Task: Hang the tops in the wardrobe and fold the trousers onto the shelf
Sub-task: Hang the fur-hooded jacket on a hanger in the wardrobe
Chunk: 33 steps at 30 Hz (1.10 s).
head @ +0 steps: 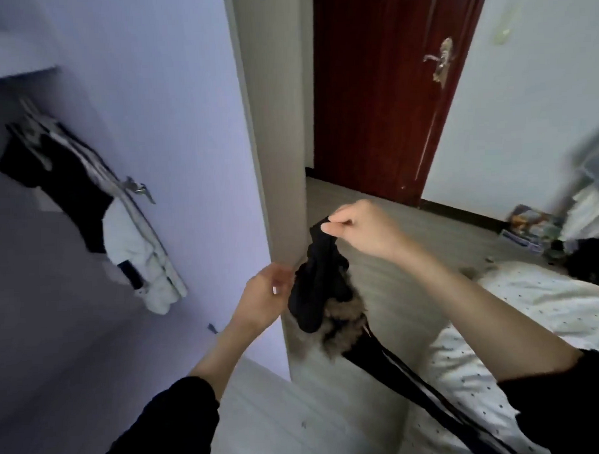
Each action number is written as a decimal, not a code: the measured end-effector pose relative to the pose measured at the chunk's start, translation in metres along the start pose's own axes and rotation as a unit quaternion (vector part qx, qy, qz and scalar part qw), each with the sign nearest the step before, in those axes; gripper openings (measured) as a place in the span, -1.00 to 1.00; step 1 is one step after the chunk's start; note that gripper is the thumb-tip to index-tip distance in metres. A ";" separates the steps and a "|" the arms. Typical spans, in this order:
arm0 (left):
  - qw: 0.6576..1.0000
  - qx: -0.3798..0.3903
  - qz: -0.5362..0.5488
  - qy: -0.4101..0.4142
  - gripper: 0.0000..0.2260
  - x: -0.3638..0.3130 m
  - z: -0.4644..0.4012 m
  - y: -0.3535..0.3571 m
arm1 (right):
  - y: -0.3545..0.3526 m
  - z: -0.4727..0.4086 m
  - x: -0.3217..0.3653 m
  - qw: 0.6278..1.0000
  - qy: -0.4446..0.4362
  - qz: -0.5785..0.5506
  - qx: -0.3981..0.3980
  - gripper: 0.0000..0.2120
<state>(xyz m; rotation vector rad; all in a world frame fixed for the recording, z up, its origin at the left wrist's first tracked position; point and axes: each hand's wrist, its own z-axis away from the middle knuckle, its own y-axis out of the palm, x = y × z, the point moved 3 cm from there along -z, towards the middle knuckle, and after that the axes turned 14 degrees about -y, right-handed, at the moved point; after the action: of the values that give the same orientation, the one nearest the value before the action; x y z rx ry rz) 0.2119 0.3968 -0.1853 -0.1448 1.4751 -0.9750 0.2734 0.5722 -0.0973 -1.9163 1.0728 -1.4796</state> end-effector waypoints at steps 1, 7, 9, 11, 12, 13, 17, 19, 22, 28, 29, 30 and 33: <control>1.000 -0.024 0.001 -0.015 -0.82 0.012 0.002 -0.011 | 0.009 -0.008 0.004 1.000 -0.007 -0.018 0.012 -0.59; 0.986 -0.122 0.011 -0.111 -0.68 0.081 0.030 -0.074 | 0.061 -0.063 0.063 0.988 -0.064 -0.117 0.080 -0.60; 0.985 -0.126 0.008 -0.119 -0.55 0.093 0.038 -0.089 | 0.079 -0.079 0.082 0.983 -0.074 -0.143 0.091 -0.59; 0.984 -0.134 0.005 -0.114 -0.47 0.103 0.045 -0.108 | 0.099 -0.092 0.104 0.979 -0.085 -0.149 0.113 -0.60; 0.984 -0.145 0.008 -0.105 -0.46 0.105 0.047 -0.119 | 0.107 -0.097 0.114 0.976 -0.090 -0.151 0.127 -0.60; 0.983 -0.158 0.015 -0.096 -0.46 0.106 0.049 -0.129 | 0.114 -0.102 0.122 0.974 -0.098 -0.156 0.135 -0.60; 0.976 -0.171 0.078 -0.110 -0.41 0.125 0.055 -0.164 | 0.136 -0.122 0.146 0.960 -0.107 -0.203 0.159 -0.64; 0.976 -0.152 0.092 -0.126 -0.31 0.137 0.058 -0.171 | 0.142 -0.131 0.159 0.955 -0.103 -0.240 0.142 -0.66; 0.977 -0.138 0.065 -0.146 -0.22 0.152 0.055 -0.173 | 0.150 -0.141 0.183 0.945 -0.103 -0.285 0.124 -0.72; 0.925 -0.272 -0.104 -0.244 -0.72 0.182 0.061 -0.214 | 0.167 -0.164 0.215 0.940 -0.111 -0.304 0.108 -0.66; 0.927 -0.265 -0.111 -0.240 -0.75 0.184 0.064 -0.224 | 0.170 -0.168 0.214 0.941 -0.104 -0.307 0.097 -0.66; 0.932 -0.251 -0.115 -0.235 -0.76 0.186 0.066 -0.234 | 0.172 -0.172 0.212 0.942 -0.088 -0.313 0.085 -0.66; 0.950 -0.192 -0.116 -0.216 -0.76 0.193 0.074 -0.260 | 0.182 -0.178 0.201 0.929 -0.020 -0.363 0.063 -0.77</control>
<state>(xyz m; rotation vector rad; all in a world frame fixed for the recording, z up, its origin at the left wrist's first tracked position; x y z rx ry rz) 0.1200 0.0785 -0.1567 -0.7826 1.2374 -0.7648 0.0723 0.3184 -0.0705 -2.3597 0.2122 -1.8009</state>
